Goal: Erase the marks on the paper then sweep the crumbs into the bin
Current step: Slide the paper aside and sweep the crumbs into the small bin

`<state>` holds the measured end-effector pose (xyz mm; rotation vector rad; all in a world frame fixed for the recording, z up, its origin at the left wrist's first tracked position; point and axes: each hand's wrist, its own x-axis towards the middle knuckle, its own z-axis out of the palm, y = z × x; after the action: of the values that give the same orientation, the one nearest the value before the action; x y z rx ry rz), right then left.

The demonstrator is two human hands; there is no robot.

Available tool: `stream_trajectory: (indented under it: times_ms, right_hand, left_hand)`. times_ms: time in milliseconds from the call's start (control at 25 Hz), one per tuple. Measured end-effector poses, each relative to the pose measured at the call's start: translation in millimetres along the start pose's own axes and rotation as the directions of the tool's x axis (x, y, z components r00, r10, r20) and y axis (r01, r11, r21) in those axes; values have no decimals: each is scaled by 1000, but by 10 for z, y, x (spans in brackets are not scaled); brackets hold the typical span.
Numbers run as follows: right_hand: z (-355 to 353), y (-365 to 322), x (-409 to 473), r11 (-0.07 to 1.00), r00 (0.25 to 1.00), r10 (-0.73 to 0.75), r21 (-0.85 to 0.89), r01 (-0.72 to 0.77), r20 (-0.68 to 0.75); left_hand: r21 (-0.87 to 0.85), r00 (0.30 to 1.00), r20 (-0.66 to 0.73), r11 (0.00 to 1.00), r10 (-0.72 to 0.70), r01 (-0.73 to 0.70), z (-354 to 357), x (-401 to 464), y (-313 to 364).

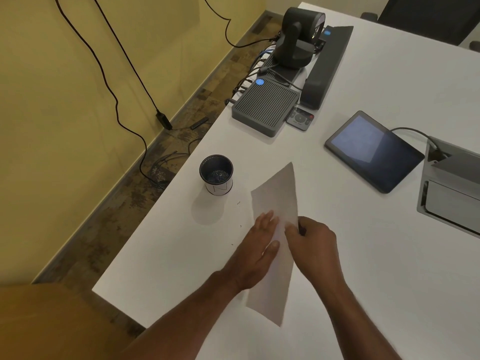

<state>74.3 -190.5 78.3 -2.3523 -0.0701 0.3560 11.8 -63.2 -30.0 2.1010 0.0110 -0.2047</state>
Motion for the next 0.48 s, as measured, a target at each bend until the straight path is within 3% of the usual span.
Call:
stream_trajectory:
  times_ms: [240,480]
  right_hand:
    - [-327,675,121,941,957,290,180,-288,13]
    - [-462,1629,59,804,821,558,167,-570,120]
  left_hand:
    - [356,987,-34,920,-160,161,-50,-158,-564]
    - [484,979,-110,851,-171,203,-44,-325,-862]
